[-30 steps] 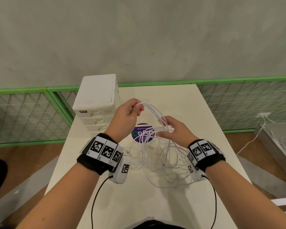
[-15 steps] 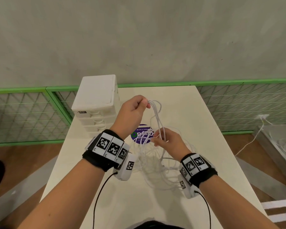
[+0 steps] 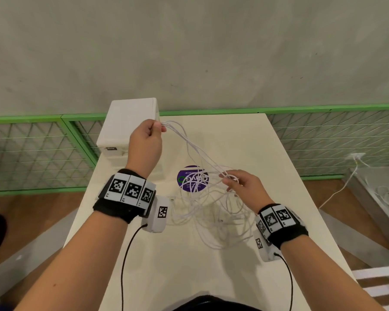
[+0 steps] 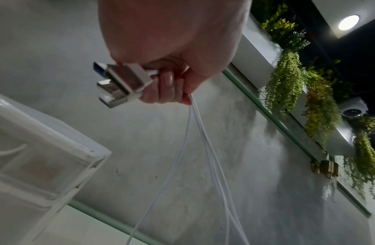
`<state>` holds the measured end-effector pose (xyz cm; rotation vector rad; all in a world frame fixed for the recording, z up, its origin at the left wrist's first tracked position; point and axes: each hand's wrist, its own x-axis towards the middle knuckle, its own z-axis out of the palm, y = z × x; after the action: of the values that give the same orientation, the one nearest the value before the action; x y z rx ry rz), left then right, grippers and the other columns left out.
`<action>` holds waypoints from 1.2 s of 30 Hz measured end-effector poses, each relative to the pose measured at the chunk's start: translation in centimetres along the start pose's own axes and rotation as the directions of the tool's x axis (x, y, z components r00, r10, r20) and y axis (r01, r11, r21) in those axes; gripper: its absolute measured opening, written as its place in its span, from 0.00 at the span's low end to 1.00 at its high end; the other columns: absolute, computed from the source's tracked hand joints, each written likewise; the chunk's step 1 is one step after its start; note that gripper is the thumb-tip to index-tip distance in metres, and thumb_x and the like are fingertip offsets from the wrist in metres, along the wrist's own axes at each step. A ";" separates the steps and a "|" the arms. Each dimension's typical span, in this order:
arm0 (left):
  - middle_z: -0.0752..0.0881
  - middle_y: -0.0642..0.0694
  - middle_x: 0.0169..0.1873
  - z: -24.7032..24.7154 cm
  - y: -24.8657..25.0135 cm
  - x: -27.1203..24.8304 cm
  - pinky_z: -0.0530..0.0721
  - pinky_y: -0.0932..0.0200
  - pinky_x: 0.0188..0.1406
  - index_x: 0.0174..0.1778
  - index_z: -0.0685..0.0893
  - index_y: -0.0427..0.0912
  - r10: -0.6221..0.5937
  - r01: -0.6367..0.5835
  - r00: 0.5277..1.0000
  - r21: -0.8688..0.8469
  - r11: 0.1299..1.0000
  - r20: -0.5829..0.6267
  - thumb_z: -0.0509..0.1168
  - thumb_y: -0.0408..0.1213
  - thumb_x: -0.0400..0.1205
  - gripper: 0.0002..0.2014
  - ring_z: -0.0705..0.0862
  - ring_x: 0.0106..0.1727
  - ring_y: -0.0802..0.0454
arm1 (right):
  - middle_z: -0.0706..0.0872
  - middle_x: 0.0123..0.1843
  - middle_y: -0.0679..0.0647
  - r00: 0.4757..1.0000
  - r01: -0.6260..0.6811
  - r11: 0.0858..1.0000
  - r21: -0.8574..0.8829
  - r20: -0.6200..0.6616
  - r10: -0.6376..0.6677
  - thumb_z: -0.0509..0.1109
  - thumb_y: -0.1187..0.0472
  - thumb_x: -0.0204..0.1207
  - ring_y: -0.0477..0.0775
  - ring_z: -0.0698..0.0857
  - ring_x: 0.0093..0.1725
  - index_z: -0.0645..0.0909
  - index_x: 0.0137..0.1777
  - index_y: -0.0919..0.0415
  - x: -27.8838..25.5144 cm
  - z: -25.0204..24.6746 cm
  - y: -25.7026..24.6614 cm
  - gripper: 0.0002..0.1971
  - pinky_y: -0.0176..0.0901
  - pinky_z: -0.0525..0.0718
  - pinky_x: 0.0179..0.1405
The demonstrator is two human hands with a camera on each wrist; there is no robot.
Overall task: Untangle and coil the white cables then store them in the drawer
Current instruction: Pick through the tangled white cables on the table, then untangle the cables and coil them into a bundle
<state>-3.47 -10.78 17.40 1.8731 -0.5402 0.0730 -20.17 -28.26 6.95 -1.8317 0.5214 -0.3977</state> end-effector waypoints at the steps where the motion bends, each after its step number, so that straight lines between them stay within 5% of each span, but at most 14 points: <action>1: 0.73 0.50 0.26 -0.1 -0.1 0.0 0.68 0.75 0.26 0.43 0.80 0.41 -0.005 0.005 1.000 0.014 1.000 0.002 0.54 0.36 0.87 0.11 0.69 0.27 0.59 | 0.89 0.41 0.50 1.000 -0.009 1.000 0.015 -0.019 0.010 0.72 0.62 0.75 0.45 0.85 0.34 0.86 0.45 0.46 0.0 -0.1 -0.1 0.07 0.34 0.82 0.35; 4: 0.73 0.50 0.27 -0.2 -0.2 -0.3 0.68 0.73 0.27 0.45 0.80 0.41 -0.033 0.033 0.999 0.076 0.997 -0.004 0.52 0.37 0.87 0.12 0.71 0.29 0.54 | 0.84 0.31 0.53 0.992 0.027 0.997 0.078 -0.128 -0.017 0.68 0.64 0.77 0.45 0.82 0.28 0.87 0.48 0.55 0.2 -0.6 -0.7 0.07 0.31 0.80 0.30; 8: 0.77 0.45 0.29 -2.0 -0.9 0.8 0.76 0.51 0.44 0.45 0.80 0.41 -0.109 0.118 0.981 0.050 0.992 -0.158 0.51 0.39 0.86 0.13 0.73 0.39 0.47 | 0.85 0.33 0.57 0.938 -0.032 0.982 0.185 -0.335 0.094 0.60 0.62 0.82 0.46 0.85 0.28 0.85 0.49 0.61 1.1 -2.9 0.1 0.11 0.33 0.84 0.30; 10: 0.76 0.45 0.28 -3.0 -1.1 1.3 0.77 0.47 0.45 0.44 0.79 0.42 -0.133 0.139 0.971 0.020 0.990 -0.196 0.51 0.40 0.86 0.13 0.72 0.40 0.47 | 0.86 0.35 0.59 0.911 -0.178 0.984 0.029 -0.372 0.176 0.61 0.59 0.81 0.50 0.87 0.32 0.85 0.47 0.64 1.5 -4.4 1.9 0.13 0.41 0.87 0.36; 12: 0.73 0.52 0.28 -3.1 -0.8 1.3 0.72 0.54 0.43 0.44 0.79 0.42 -0.121 0.127 0.982 0.031 0.991 -0.148 0.51 0.39 0.86 0.12 0.72 0.40 0.47 | 0.88 0.42 0.63 0.916 -0.342 0.905 -0.255 -0.306 0.260 0.60 0.56 0.82 0.62 0.87 0.46 0.86 0.51 0.67 1.7 -5.3 3.1 0.16 0.52 0.83 0.50; 14: 0.74 0.53 0.29 -2.4 0.0 0.8 0.70 0.59 0.40 0.46 0.80 0.42 -0.099 0.102 0.994 0.084 0.991 -0.037 0.52 0.39 0.86 0.12 0.73 0.37 0.47 | 0.86 0.58 0.64 0.917 -0.389 0.820 -0.419 -0.261 0.302 0.60 0.59 0.82 0.65 0.82 0.60 0.82 0.61 0.65 1.7 -5.2 2.7 0.15 0.50 0.76 0.61; 17: 0.75 0.50 0.27 -0.7 0.8 -0.5 0.71 0.65 0.26 0.45 0.81 0.42 -0.091 0.072 0.985 0.135 0.988 0.144 0.53 0.38 0.86 0.12 0.71 0.28 0.53 | 0.76 0.74 0.58 0.969 -0.203 0.921 -0.332 -0.201 0.141 0.61 0.59 0.81 0.56 0.75 0.72 0.71 0.73 0.59 1.9 -4.2 -1.0 0.20 0.40 0.68 0.67; 21: 0.78 0.48 0.29 1.6 2.4 -1.9 0.69 0.58 0.33 0.32 0.79 0.49 -0.025 0.020 0.951 0.020 1.000 0.307 0.56 0.37 0.85 0.15 0.72 0.31 0.53 | 0.66 0.79 0.45 0.986 0.165 0.981 -0.104 0.008 -0.165 0.75 0.48 0.68 0.40 0.65 0.77 0.54 0.81 0.48 2.1 -0.5 -6.9 0.44 0.32 0.62 0.72; 23: 0.80 0.57 0.23 2.3 3.2 -2.2 0.69 0.59 0.33 0.29 0.79 0.50 0.010 0.010 0.927 -0.050 0.999 0.375 0.57 0.34 0.84 0.16 0.72 0.27 0.60 | 0.73 0.74 0.46 0.974 0.227 0.968 -0.103 0.038 -0.225 0.77 0.52 0.68 0.39 0.70 0.73 0.55 0.80 0.48 2.9 1.1 -8.0 0.45 0.23 0.65 0.65; 25: 0.76 0.57 0.18 2.5 3.3 -2.3 0.68 0.63 0.29 0.29 0.79 0.47 0.012 0.041 0.885 -0.102 0.994 0.466 0.57 0.33 0.83 0.16 0.70 0.22 0.65 | 0.84 0.53 0.51 0.973 0.230 0.972 -0.050 0.006 -0.230 0.72 0.65 0.73 0.47 0.82 0.51 0.73 0.71 0.53 3.9 1.7 -8.7 0.26 0.33 0.77 0.50; 28: 0.68 0.57 0.16 2.3 2.5 -2.6 0.63 0.69 0.21 0.32 0.75 0.41 -0.061 0.208 0.770 -0.159 0.965 0.635 0.52 0.31 0.86 0.16 0.65 0.19 0.63 | 0.80 0.28 0.48 0.965 0.255 0.967 -0.019 -0.064 -0.256 0.66 0.73 0.72 0.46 0.73 0.28 0.86 0.47 0.58 4.9 1.2 -9.1 0.12 0.39 0.72 0.32; 30: 0.66 0.56 0.18 2.2 2.2 -3.3 0.60 0.68 0.20 0.34 0.73 0.40 -0.114 0.310 0.681 -0.144 0.940 0.723 0.49 0.36 0.88 0.17 0.62 0.20 0.60 | 0.71 0.18 0.42 0.944 0.311 0.949 -0.043 -0.104 -0.314 0.71 0.68 0.73 0.42 0.67 0.22 0.85 0.44 0.56 5.2 0.8 -9.8 0.07 0.36 0.68 0.29; 33: 0.65 0.54 0.18 2.3 2.8 -4.4 0.58 0.65 0.22 0.32 0.72 0.41 -0.097 0.367 0.612 -0.174 0.914 0.785 0.48 0.47 0.88 0.21 0.59 0.22 0.57 | 0.68 0.18 0.43 0.924 0.363 0.931 -0.050 -0.112 -0.366 0.73 0.61 0.74 0.44 0.66 0.23 0.85 0.45 0.53 5.7 1.4 -10.6 0.03 0.36 0.69 0.30; 36: 0.62 0.56 0.18 2.0 4.2 -4.4 0.56 0.66 0.19 0.28 0.68 0.43 0.058 0.443 0.600 -0.391 0.807 0.798 0.49 0.49 0.84 0.20 0.57 0.20 0.59 | 0.81 0.30 0.49 0.948 0.314 0.949 -0.032 -0.044 -0.315 0.69 0.66 0.76 0.49 0.77 0.32 0.84 0.41 0.54 5.6 2.5 -9.5 0.07 0.46 0.79 0.38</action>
<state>-9.47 -12.30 18.97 1.2701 -0.8207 -1.0347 -12.71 -26.73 15.27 -1.9377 0.2648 -0.6555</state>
